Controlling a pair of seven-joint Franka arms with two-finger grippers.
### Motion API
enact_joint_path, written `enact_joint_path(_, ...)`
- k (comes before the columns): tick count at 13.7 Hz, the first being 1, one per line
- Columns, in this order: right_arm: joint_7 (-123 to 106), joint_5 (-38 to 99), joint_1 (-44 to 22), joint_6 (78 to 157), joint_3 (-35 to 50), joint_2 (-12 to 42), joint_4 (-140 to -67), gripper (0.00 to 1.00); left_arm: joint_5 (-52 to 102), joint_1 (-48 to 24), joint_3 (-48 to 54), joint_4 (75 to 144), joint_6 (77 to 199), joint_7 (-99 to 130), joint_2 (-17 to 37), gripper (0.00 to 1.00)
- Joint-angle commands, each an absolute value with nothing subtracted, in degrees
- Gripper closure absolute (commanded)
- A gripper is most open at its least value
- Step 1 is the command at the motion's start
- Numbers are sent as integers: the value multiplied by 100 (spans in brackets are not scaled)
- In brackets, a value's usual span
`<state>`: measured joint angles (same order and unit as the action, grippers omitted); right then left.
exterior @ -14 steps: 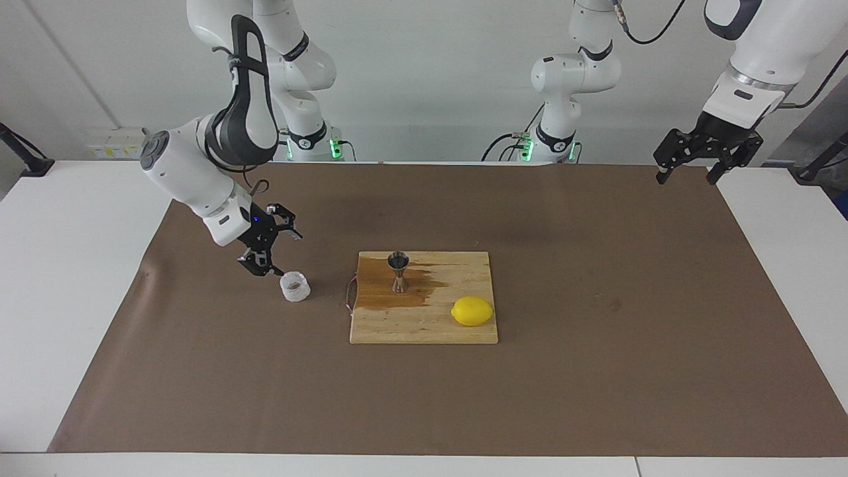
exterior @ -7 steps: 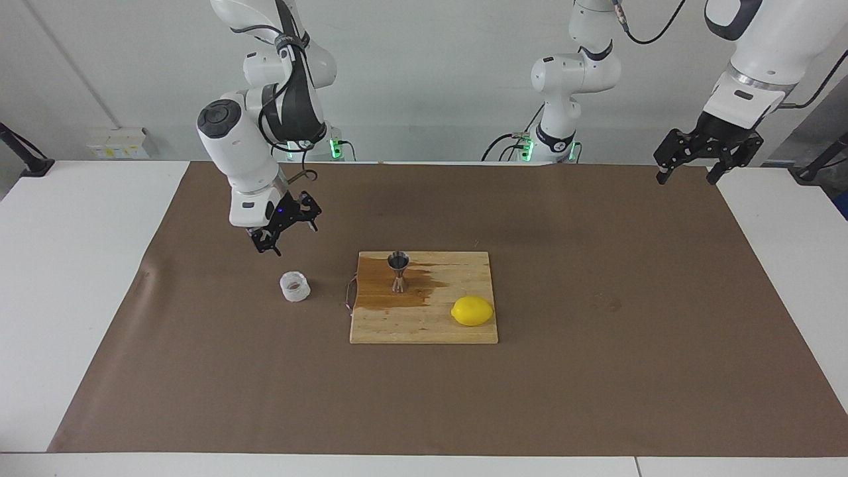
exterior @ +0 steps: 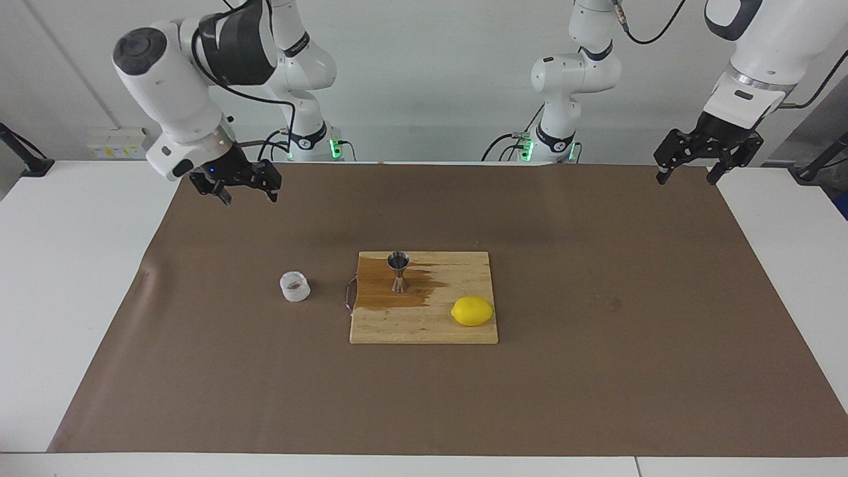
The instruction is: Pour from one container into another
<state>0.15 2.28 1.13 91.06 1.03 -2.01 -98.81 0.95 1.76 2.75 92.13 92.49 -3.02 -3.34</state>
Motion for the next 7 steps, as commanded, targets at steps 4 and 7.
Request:
enact_joint_path(4,246,149,246,8279,167,290,-8420,0,149,202,272,9352,9255,-272,-457,0)
enact_joint_path(7,247,149,211,8472,176,211,-8666,0,149,202,272,9352,9255,-272,-457,0)
